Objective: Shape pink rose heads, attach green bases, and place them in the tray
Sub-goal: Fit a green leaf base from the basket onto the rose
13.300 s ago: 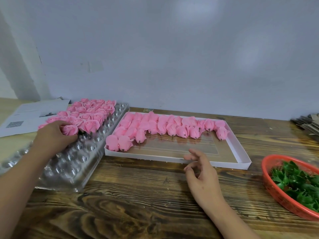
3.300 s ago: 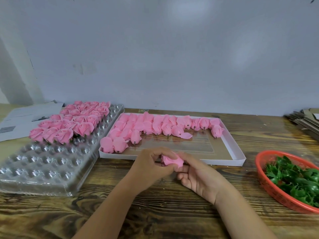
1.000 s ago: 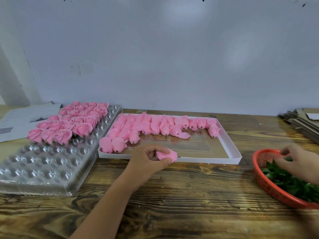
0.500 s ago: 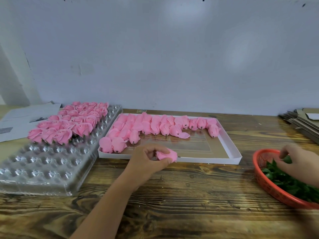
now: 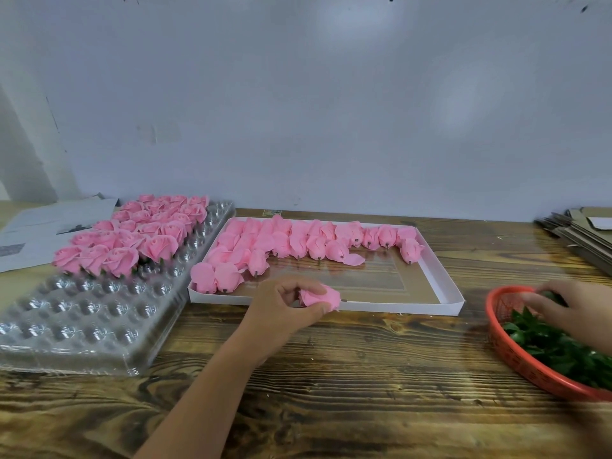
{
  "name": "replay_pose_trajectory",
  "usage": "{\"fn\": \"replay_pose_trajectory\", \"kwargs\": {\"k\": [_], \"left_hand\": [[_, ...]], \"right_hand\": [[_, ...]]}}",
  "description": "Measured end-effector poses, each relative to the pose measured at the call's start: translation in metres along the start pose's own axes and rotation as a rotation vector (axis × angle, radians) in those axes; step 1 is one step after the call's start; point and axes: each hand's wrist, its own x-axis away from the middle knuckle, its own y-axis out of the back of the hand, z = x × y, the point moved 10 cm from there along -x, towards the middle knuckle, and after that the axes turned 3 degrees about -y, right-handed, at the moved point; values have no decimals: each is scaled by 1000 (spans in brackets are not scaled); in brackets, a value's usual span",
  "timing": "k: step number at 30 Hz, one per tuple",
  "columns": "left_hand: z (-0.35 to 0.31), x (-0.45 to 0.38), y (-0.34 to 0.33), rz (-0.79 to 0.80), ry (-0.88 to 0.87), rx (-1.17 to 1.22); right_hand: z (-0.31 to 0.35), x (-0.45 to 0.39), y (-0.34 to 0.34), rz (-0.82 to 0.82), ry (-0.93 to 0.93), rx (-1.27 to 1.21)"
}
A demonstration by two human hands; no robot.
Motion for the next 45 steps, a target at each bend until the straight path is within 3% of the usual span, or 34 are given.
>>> {"fn": "replay_pose_trajectory", "kwargs": {"k": [3, 7, 13, 17, 22, 26, 31, 38, 45], "left_hand": [[1, 0, 0, 0, 1, 3], [1, -1, 0, 1, -5, -3], [1, -1, 0, 4, 0, -24], [1, 0, 0, 5, 1, -24], [0, 0, 0, 0, 5, -20], [0, 1, 0, 4, 16, -33], [-1, 2, 0, 8, 17, -24], [-2, 1, -1, 5, 4, -14], [-4, 1, -1, 5, -3, -3]], "right_hand": [[1, 3, 7, -102, -28, -52], [1, 6, 9, -120, -42, -55], [8, 8, -11, 28, 74, 63], [-17, 6, -10, 10, -48, 48], [-42, 0, -15, 33, -39, 52], [-59, -2, -4, 28, -45, -95], [-81, 4, -31, 147, -79, -541], [-89, -1, -53, 130, -42, -524], [-37, 20, -29, 58, -52, -585]]}}
